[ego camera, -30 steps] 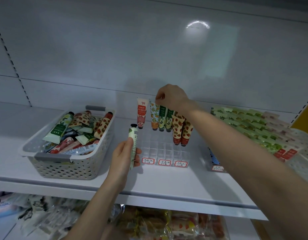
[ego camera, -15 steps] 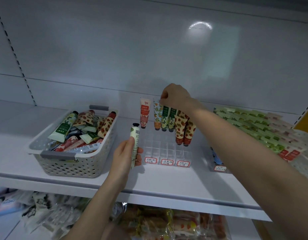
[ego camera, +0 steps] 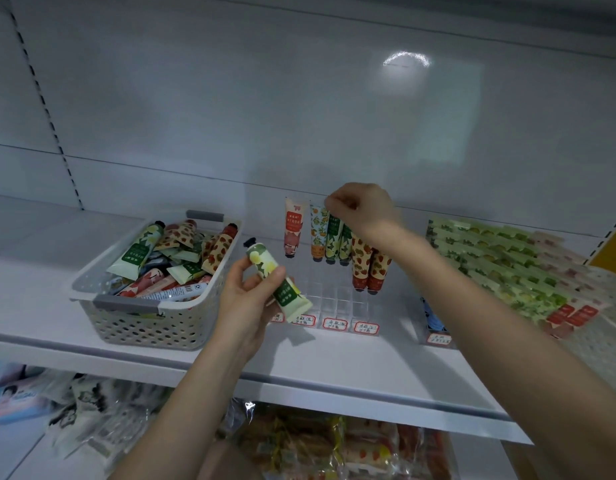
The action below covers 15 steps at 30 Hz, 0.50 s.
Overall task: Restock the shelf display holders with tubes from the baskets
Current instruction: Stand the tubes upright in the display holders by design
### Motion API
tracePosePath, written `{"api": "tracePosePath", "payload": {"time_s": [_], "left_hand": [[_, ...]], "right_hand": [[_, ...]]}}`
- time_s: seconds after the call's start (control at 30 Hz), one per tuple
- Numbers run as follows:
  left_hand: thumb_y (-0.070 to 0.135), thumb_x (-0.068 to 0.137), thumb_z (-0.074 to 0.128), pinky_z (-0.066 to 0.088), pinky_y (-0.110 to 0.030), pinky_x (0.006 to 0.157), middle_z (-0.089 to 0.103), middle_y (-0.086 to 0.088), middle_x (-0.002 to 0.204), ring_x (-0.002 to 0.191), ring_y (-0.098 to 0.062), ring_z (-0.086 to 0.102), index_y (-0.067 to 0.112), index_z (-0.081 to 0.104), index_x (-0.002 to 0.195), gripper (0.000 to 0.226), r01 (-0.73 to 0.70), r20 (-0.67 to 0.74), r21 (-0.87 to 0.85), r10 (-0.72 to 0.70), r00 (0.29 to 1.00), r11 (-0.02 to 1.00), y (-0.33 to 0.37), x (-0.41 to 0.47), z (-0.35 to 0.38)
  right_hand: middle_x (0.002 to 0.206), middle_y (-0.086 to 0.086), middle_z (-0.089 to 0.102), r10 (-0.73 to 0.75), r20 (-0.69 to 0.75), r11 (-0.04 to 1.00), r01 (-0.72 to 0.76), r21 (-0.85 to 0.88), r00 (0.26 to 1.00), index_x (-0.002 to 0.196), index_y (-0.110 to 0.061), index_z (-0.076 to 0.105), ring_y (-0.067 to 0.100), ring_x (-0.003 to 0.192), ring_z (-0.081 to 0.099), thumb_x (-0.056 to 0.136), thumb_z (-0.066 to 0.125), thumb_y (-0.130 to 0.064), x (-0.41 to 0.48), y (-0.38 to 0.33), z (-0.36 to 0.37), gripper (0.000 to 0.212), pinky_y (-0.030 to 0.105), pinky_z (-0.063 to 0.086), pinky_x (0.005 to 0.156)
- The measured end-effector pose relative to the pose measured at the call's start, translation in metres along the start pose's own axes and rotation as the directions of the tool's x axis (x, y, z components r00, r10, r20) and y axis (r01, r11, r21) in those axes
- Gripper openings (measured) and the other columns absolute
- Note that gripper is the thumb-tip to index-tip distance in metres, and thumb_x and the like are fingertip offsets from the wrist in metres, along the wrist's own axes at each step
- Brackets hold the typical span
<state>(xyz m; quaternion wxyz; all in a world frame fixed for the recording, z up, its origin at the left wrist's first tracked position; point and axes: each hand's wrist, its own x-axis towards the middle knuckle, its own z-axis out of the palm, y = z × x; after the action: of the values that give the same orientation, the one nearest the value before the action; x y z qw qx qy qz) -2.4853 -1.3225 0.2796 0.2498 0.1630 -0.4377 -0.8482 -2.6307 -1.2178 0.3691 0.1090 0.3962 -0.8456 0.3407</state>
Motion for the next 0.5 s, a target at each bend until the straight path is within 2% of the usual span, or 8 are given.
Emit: {"api": "tracePosePath", "payload": {"time_s": [0.03,0.1,0.13,0.23,0.33,0.4,0.43,0.5], "left_hand": [[0.000,0.085,0.059,0.057,-0.037,0.074,0.064,-0.008,0.090,0.081,-0.021,0.065,0.016,0.046,0.119,0.040,-0.015,-0.011,-0.028,0.014,1.000,0.999,0.001,0.001,0.001],[0.002,0.085,0.060,0.057,-0.034,0.076,0.066,-0.006,0.086,0.080,-0.020,0.067,0.011,0.046,0.118,0.037,-0.040,-0.021,-0.061,0.038,0.999,0.997,0.002,0.001,0.004],[0.003,0.085,0.060,0.057,-0.033,0.077,0.067,-0.004,0.085,0.079,-0.018,0.067,0.010,0.046,0.118,0.036,-0.047,-0.020,-0.072,0.046,0.999,0.996,0.002,0.001,0.006],[0.006,0.085,0.060,0.052,-0.035,0.086,0.066,-0.003,0.088,0.084,-0.017,0.066,0.009,0.048,0.115,0.033,-0.048,0.001,-0.099,0.048,0.999,0.994,-0.001,-0.002,0.010],[0.011,0.084,0.062,0.051,-0.032,0.085,0.066,-0.005,0.098,0.091,-0.018,0.066,0.010,0.051,0.110,0.028,-0.037,0.020,-0.055,0.038,0.999,0.998,-0.006,-0.002,0.011],[0.017,0.084,0.063,0.051,-0.032,0.084,0.067,-0.006,0.103,0.094,-0.018,0.066,0.008,0.055,0.109,0.028,-0.056,0.022,0.103,0.054,0.998,0.993,-0.012,-0.003,0.007],[0.020,0.084,0.064,0.052,-0.031,0.084,0.068,-0.007,0.101,0.094,-0.018,0.066,0.009,0.056,0.109,0.028,-0.085,0.019,0.239,0.083,0.996,0.967,-0.017,-0.003,0.003],[0.023,0.086,0.063,0.050,-0.025,0.080,0.067,-0.003,0.097,0.093,-0.016,0.064,0.012,0.056,0.107,0.025,-0.174,0.056,0.554,0.173,0.983,0.814,-0.030,-0.003,-0.007]], "right_hand": [[0.083,-0.003,0.064,0.000,0.019,0.999,-0.001,0.038,1.000,0.091,-0.009,0.067,0.004,0.068,0.055,0.094,0.054,-0.026,-0.011,-0.002,0.001,0.022,0.005,0.040,0.058],[0.081,0.003,0.068,-0.018,0.072,0.996,0.012,0.083,0.997,0.088,-0.007,0.068,0.012,0.070,0.060,0.092,0.055,-0.030,-0.032,-0.004,0.001,0.027,0.019,0.044,0.062],[0.081,0.002,0.068,-0.025,0.122,0.995,0.013,0.095,0.992,0.089,-0.008,0.069,0.011,0.070,0.060,0.090,0.057,-0.032,-0.041,-0.005,0.001,0.027,0.019,0.045,0.063],[0.081,-0.010,0.062,-0.014,0.299,0.992,-0.025,0.124,0.954,0.097,-0.011,0.070,-0.005,0.071,0.055,0.084,0.065,-0.031,-0.063,-0.009,0.006,0.024,0.003,0.042,0.062],[0.076,-0.007,0.061,0.027,0.303,0.970,-0.098,0.221,0.953,0.092,-0.009,0.070,-0.001,0.065,0.052,0.082,0.069,-0.022,-0.072,-0.006,0.012,0.016,0.008,0.040,0.060],[0.073,-0.004,0.061,0.086,0.232,0.941,-0.155,0.300,0.969,0.091,-0.007,0.069,-0.001,0.060,0.051,0.083,0.068,-0.018,-0.069,-0.005,0.008,0.014,0.008,0.039,0.054],[0.072,-0.004,0.061,0.118,0.189,0.930,-0.176,0.323,0.975,0.090,-0.008,0.068,0.000,0.059,0.051,0.083,0.067,-0.018,-0.064,-0.006,0.003,0.012,0.007,0.038,0.051],[0.072,-0.003,0.061,0.147,0.078,0.938,-0.164,0.306,0.986,0.088,-0.009,0.066,0.005,0.060,0.052,0.085,0.066,-0.020,-0.051,-0.005,-0.007,0.011,0.009,0.038,0.051]]}}
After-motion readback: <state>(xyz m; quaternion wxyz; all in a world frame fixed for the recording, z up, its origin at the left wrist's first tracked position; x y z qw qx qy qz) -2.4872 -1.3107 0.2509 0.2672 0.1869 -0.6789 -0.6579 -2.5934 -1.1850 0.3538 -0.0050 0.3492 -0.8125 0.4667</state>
